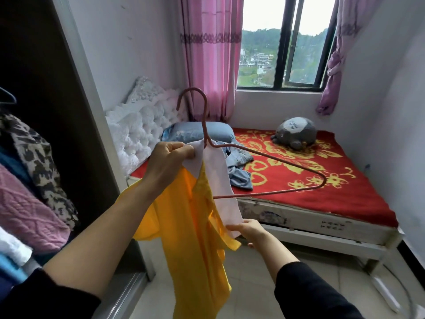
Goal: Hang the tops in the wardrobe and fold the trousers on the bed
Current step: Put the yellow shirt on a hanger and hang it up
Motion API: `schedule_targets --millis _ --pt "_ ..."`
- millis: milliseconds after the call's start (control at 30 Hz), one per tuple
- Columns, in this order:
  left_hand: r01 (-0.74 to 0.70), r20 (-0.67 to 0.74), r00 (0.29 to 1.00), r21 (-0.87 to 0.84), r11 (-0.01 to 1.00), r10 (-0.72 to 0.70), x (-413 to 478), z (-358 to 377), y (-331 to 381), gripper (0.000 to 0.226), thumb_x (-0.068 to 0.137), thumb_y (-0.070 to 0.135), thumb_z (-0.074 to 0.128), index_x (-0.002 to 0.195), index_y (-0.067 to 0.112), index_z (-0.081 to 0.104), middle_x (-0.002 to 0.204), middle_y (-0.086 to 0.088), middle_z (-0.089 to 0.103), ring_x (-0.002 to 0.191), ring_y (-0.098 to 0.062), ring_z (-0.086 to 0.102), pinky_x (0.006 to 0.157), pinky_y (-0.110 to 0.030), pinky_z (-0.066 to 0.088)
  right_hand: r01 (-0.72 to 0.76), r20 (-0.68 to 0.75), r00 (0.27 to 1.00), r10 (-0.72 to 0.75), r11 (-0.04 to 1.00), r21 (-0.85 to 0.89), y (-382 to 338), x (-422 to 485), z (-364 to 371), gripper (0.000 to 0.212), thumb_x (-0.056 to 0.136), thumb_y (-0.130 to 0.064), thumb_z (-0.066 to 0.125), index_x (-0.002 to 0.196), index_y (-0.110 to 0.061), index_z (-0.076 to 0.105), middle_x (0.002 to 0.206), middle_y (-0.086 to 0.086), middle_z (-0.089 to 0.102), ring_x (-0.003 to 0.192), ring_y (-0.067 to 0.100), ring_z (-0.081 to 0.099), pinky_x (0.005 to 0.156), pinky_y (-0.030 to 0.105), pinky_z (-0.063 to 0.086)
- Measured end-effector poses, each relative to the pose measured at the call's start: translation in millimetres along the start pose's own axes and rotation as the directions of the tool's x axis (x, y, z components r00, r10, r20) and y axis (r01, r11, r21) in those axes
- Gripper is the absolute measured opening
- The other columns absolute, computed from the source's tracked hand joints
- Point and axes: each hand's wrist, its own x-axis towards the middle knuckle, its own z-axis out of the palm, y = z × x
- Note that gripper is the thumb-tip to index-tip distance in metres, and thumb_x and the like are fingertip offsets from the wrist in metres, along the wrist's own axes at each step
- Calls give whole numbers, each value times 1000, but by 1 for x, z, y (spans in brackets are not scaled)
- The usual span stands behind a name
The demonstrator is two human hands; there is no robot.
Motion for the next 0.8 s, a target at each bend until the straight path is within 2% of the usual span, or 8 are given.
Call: schedule_targets --millis 100,167,267,367,533,667,767,800 --pt "2 -17 1000 -13 1000 -2 5 -8 -6 50 68 42 56 76 -7 65 74 -32 55 70 -21 48 66 -37 38 38 -72 997 -19 961 274 1 2 -7 31 87 -19 68 116 -8 62 102 9 66 80 21 61 68 31 49" --pt "8 -42 999 20 1000 -7 7 -15 -15 53 68 45 55 74 -8 63 73 -33 54 67 -21 48 64 -37 37 68 -87 996 -26 847 527 -2 5 -21 34 93 -18 60 125 -6 57 100 13 66 77 24 64 64 33 50" --pt "26 -75 997 98 995 -18 6 -26 -34 51 69 44 56 71 -7 65 71 -32 56 65 -22 48 63 -36 37 171 -158 984 -88 738 653 -8 4 -51 27 100 -22 50 120 -3 54 73 10 68 56 19 67 50 28 54" --pt "36 -65 998 229 973 -21 4 -32 -53 58 67 53 53 69 -3 67 71 -30 59 61 -24 50 60 -34 38 297 -258 951 -168 719 629 -17 -5 -76 18 100 -19 50 113 -8 55 69 7 63 51 18 60 45 25 49" --pt "-24 -161 979 512 858 124 -3 -32 -58 43 82 42 57 50 15 55 44 -2 47 46 -18 43 48 -24 27 377 -346 907 -240 829 413 -31 -13 -94 13 98 -16 53 88 -8 53 79 11 56 67 23 55 58 34 47" --pt "-121 -94 967 652 749 238 -3 -28 -58 43 80 46 48 48 17 45 45 1 45 45 -17 42 48 -28 31 458 -413 851 -325 845 278 -51 -24 -97 16 99 -17 52 101 -2 53 86 12 57 70 20 57 60 30 51" --pt "-93 -122 970 618 781 211 -1 -25 -57 43 80 46 49 54 13 58 48 -3 52 47 -21 48 48 -33 39 503 -356 847 -396 814 290 -75 -37 -96 25 98 -19 53 117 -3 51 103 18 58 83 28 63 67 33 54" --pt "-81 -138 970 590 804 198 -2 -23 -56 42 79 46 50 59 11 63 50 -5 55 50 -23 50 50 -37 42 520 -310 846 -435 802 294 -85 -45 -93 20 98 -18 53 111 -3 52 101 18 58 83 28 64 65 32 54"
